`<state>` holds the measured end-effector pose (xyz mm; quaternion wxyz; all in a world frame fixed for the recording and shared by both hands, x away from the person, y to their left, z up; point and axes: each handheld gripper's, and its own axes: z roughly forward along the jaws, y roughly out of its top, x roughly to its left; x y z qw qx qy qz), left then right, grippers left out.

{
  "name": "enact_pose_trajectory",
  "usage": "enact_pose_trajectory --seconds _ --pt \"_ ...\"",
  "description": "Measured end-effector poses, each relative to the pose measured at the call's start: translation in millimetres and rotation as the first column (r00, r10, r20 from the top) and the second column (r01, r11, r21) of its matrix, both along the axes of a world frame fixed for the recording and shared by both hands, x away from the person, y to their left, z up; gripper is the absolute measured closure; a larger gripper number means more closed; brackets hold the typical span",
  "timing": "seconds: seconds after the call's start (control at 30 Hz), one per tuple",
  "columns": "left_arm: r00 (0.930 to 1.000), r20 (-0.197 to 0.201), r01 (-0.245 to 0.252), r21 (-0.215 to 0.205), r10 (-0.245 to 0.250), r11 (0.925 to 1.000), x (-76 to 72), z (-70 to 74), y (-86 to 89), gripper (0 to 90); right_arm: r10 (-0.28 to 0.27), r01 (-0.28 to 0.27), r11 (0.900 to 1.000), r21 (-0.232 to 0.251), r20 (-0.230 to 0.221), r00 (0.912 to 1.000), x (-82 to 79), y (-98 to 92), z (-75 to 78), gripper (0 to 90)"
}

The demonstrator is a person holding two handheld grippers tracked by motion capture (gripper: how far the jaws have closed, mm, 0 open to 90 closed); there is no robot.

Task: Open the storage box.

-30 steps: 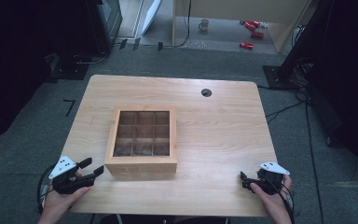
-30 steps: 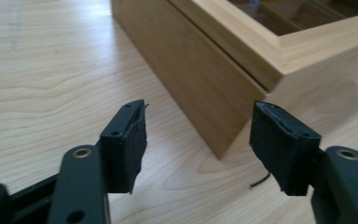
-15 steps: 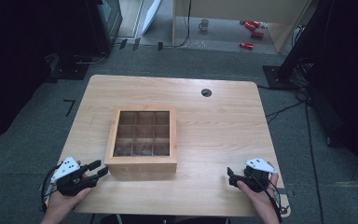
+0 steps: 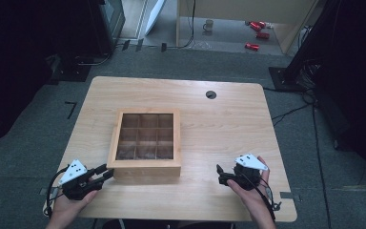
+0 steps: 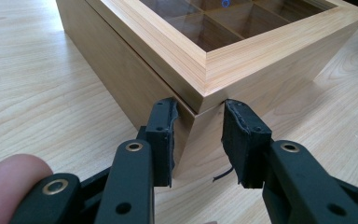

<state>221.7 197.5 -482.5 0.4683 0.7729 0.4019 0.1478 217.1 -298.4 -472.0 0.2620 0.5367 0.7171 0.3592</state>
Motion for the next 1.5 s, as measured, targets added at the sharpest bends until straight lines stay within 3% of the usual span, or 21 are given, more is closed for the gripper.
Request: enact_pose_trajectory --seconds 0.47,0.57,0.6,0.77,1.0,1.13,1.23,1.5 --pt "1.0 -0.001 -0.006 -0.015 0.006 0.9999 0.7 1.2 0.5 65.8 0.112 -0.113 0.993 0.029 0.018 0.9935 14.5 50.7 9.7 6.7" --pt "0.9999 -0.012 -0.007 -0.042 0.007 0.9991 1.5 1.3 1.9 66.3 0.129 -0.129 0.991 0.027 0.018 0.9915 15.2 56.7 9.6 6.7" --pt "0.9999 -0.017 -0.003 -0.059 0.002 0.9982 2.4 1.4 3.5 66.5 0.152 -0.153 0.987 0.038 0.027 0.988 15.4 62.7 9.9 6.6" --pt "1.0 -0.008 -0.006 -0.056 0.006 0.9984 2.4 3.1 2.6 66.9 0.231 -0.235 0.966 0.109 0.051 0.9717 14.4 72.9 11.2 6.2" --pt "0.9996 0.014 -0.024 -0.052 0.025 0.9983 3.6 9.4 2.4 68.0 0.278 -0.281 0.953 0.114 0.045 0.9595 15.0 89.7 6.8 6.0" --pt "0.9992 0.019 -0.033 -0.055 0.034 0.9979 4.3 11.2 2.5 67.8 0.292 -0.294 0.95 0.104 0.037 0.9557 15.9 98.7 3.2 6.0" --pt "0.999 0.035 -0.028 -0.036 0.029 0.999 3.3 13.4 0.1 67.4 0.292 -0.294 0.951 0.098 0.034 0.9559 17.4 104.6 0.5 6.0" --pt "0.9986 0.049 -0.02 -0.029 0.022 0.9994 2.8 15.5 -2.2 66.9 0.264 -0.269 0.959 0.094 0.062 0.9626 22.6 114.8 1.3 7.0"
